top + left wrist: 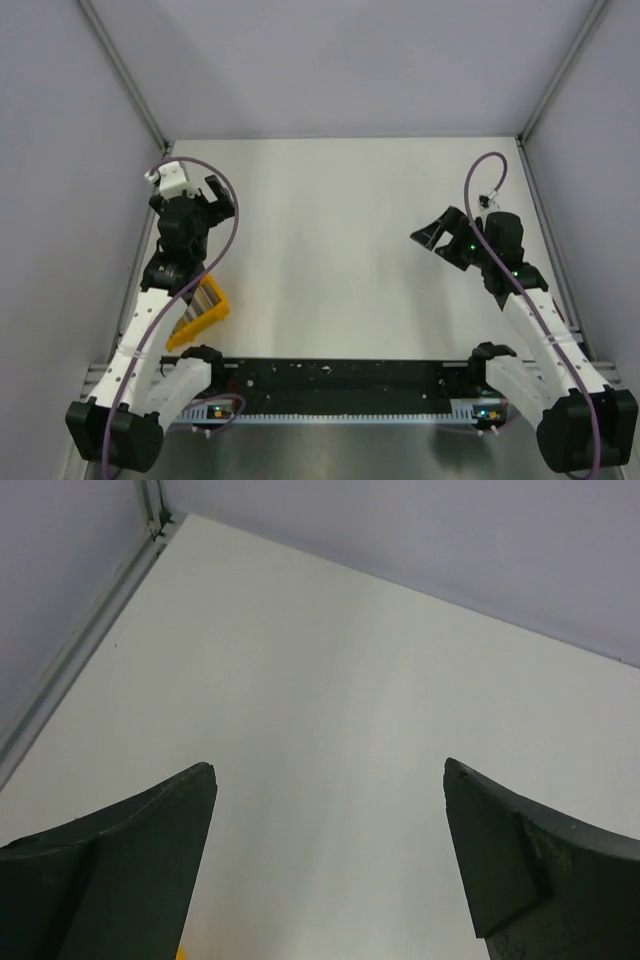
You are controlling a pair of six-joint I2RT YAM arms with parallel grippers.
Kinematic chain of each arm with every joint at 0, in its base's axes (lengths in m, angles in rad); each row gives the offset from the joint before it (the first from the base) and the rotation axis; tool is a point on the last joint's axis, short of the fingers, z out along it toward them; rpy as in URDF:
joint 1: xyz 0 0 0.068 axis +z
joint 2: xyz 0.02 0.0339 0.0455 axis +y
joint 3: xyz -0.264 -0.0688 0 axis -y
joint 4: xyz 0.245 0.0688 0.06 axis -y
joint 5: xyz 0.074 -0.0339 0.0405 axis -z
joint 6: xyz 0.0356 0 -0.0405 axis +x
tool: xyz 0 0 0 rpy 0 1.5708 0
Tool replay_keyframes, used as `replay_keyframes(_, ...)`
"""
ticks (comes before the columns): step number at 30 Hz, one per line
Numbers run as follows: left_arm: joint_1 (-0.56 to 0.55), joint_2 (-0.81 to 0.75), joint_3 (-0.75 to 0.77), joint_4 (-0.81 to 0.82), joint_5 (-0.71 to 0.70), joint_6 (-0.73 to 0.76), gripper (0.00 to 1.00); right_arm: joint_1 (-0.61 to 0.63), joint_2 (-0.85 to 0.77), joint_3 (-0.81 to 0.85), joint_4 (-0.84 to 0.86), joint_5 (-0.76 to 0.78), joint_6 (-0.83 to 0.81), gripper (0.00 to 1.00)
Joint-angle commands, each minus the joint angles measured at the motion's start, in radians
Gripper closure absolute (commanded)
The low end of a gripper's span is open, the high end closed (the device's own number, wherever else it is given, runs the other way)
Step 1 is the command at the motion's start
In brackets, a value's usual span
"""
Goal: Put the credit cards into the card holder
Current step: Move the storage box to the center of the board.
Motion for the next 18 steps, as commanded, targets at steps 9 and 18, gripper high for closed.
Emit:
replay_keyframes(9, 0.005, -0.01, 0.099, -0.5, 0.1, -0.415, 0.02, 0.03, 0.142, 0.056, -0.009, -0.25, -0.047, 0.01)
replay_keyframes(18, 0.005, -0.013, 0.056, -0.73, 0.057, -0.467, 0.02, 0.104, 0.118, 0.086, -0.103, -0.193, -0.077, 0.01)
